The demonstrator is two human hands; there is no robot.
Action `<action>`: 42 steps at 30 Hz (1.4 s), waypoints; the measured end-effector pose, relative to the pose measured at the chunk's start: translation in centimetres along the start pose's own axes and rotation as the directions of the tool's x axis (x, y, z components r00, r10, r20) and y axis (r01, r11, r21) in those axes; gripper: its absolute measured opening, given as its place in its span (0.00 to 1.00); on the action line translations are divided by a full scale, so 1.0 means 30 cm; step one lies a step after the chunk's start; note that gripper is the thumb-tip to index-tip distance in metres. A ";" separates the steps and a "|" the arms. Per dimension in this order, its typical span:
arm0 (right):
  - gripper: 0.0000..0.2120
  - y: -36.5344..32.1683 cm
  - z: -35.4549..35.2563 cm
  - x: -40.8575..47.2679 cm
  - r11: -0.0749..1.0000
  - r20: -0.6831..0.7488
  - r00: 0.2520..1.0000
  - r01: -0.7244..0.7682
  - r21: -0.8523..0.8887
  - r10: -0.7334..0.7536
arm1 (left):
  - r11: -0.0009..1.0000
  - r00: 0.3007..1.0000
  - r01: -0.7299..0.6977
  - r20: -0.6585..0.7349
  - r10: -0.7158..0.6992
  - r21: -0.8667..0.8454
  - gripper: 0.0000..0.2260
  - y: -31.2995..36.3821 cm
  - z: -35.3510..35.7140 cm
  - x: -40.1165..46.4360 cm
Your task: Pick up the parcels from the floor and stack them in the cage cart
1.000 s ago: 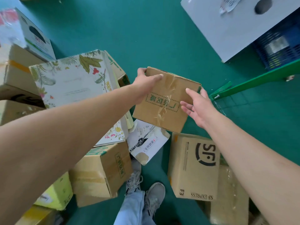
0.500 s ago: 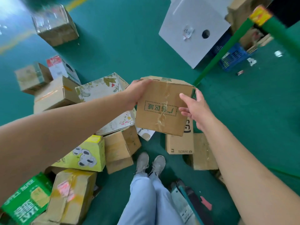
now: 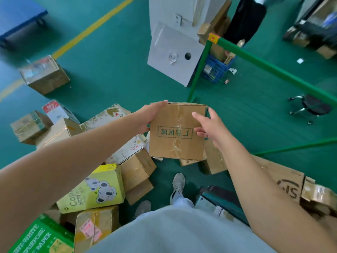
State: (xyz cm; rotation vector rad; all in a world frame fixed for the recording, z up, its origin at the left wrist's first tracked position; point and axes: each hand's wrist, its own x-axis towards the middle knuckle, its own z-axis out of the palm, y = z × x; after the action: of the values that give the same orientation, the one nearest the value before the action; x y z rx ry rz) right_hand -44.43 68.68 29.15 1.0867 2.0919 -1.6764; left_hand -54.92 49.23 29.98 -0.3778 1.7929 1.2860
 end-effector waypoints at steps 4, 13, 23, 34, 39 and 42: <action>0.41 0.068 0.066 -0.206 0.999 -0.078 0.996 -0.035 0.019 0.036 | 0.993 0.998 -0.020 0.066 0.012 0.118 0.19 -0.075 -0.027 -0.112; 0.43 0.344 0.201 -0.670 0.970 -0.239 0.951 -0.154 0.186 0.197 | 0.872 0.963 -0.058 0.257 -0.079 0.487 0.20 -0.318 0.008 -0.315; 0.44 0.778 0.145 -1.124 0.866 -0.348 0.842 -0.243 0.438 0.413 | 0.630 0.874 -0.072 0.354 -0.334 0.773 0.26 -0.571 0.350 -0.559; 0.41 1.331 0.019 -1.749 0.661 -0.473 0.630 -0.086 0.746 0.616 | 0.382 0.770 -0.339 0.487 -0.413 0.860 0.29 -0.995 0.937 -1.015; 0.44 1.589 -0.017 -2.086 0.578 -0.532 0.470 0.055 0.814 0.705 | 0.282 0.682 -0.516 0.587 -0.437 0.809 0.24 -1.253 1.185 -1.320; 0.39 1.704 -0.020 -2.253 0.530 -0.541 0.377 0.140 0.836 0.752 | 0.234 0.622 -0.616 0.646 -0.441 0.752 0.19 -1.398 1.293 -1.473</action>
State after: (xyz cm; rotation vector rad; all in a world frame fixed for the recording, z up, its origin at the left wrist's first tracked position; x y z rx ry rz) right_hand 37.09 45.83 32.91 3.0741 0.9658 -1.9963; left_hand 16.81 55.42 35.72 0.9937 1.3932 -0.0212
